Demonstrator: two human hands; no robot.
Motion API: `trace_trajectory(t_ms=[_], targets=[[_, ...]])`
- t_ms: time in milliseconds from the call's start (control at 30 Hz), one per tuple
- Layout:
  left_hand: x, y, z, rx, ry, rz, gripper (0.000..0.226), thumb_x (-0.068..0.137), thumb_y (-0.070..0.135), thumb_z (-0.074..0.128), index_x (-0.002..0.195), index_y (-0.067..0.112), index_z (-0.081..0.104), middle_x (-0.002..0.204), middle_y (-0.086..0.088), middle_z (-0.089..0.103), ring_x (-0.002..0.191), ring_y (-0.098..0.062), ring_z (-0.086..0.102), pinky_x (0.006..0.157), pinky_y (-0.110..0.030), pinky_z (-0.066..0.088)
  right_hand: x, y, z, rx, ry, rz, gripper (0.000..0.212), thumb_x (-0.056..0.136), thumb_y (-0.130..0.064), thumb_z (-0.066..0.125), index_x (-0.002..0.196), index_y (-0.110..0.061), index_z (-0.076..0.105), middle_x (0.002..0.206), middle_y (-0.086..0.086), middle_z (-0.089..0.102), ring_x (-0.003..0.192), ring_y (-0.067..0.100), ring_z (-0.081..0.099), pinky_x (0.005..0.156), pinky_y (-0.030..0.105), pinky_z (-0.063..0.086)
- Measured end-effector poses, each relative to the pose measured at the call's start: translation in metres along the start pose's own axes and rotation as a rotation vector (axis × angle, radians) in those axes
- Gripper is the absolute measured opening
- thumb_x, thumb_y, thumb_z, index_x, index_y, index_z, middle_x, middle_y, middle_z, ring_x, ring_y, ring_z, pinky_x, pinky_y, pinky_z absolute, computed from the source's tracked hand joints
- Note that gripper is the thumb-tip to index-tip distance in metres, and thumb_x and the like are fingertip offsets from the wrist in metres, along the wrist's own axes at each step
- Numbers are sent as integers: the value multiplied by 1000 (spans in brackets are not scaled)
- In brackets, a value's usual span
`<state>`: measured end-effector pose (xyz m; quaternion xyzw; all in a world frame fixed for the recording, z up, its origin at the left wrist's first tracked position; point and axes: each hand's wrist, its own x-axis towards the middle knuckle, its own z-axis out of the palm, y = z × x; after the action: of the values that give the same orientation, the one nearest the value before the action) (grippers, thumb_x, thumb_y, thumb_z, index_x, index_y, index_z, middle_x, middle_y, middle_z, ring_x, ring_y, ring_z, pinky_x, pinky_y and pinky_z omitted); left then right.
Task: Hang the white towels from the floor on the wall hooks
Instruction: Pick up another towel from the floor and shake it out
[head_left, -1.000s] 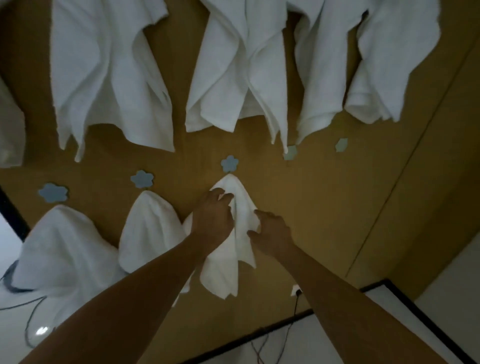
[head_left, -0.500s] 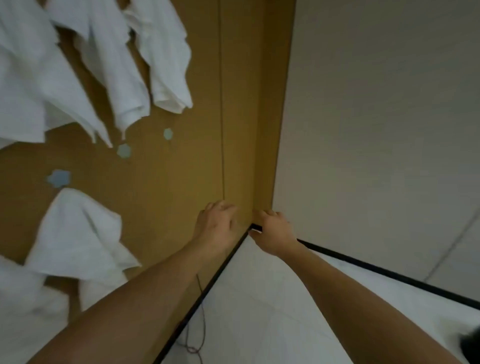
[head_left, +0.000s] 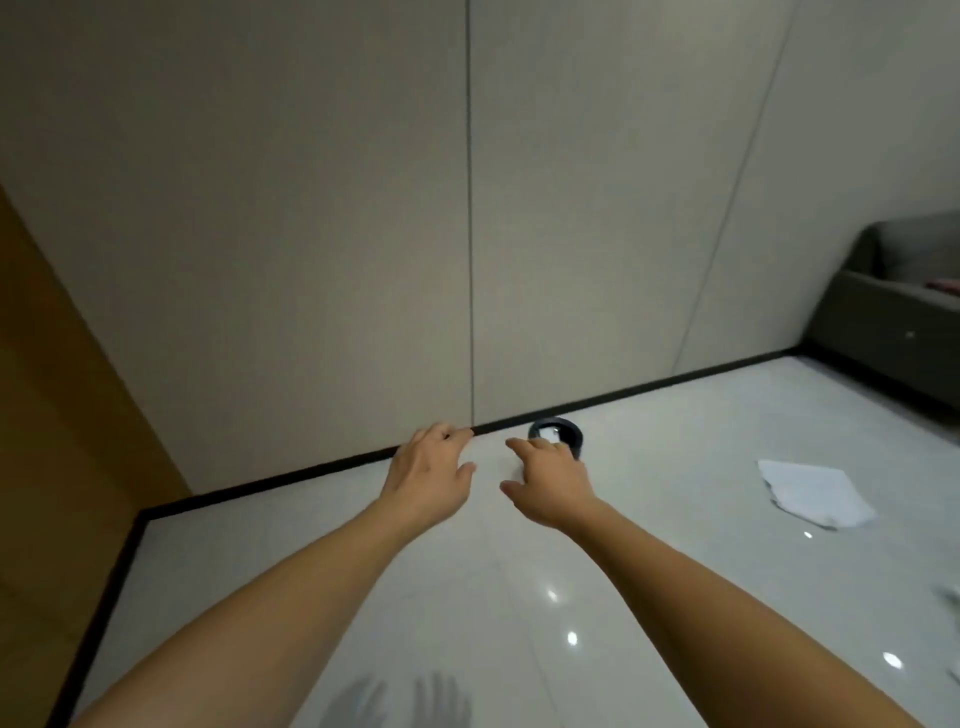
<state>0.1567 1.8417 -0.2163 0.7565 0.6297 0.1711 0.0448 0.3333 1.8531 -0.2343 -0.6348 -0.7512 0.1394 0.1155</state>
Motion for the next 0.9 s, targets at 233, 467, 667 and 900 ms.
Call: trace_trajectory(t_ms=[233,467,667,900], targets=[[78,176,110,-81,-202,252,46,96,38,52,139,24,46,140,2,46,121,-21,47,100,-38,45,-36,202,-35,36,4,381,65,91,-46,59,148,-32,34,148,2,44,133,28,40,105,48,38],[154,283,210,-100,-402,478,50,97,42,49,144,26,41,147,0,41,129,-22,44,105,-39,40,-43,338,-44,102,4,690,63,91,-46,57,148,-31,34,148,1,44,133,28,40,105,46,37],[267,353,278,-128,-494,605,52,97,44,47,144,25,40,148,-2,41,130,-24,43,105,-39,39,14,433,-66,135,30,861,63,93,-45,55,150,-30,33,149,2,42,134,28,39,106,46,36],[398,413,334,-108,-603,687,54,96,43,49,145,22,40,145,-5,44,129,-25,44,104,-41,41,105,519,-98,200,26,996,62,93,-44,55,149,-28,35,146,4,45,131,27,44,106,43,39]])
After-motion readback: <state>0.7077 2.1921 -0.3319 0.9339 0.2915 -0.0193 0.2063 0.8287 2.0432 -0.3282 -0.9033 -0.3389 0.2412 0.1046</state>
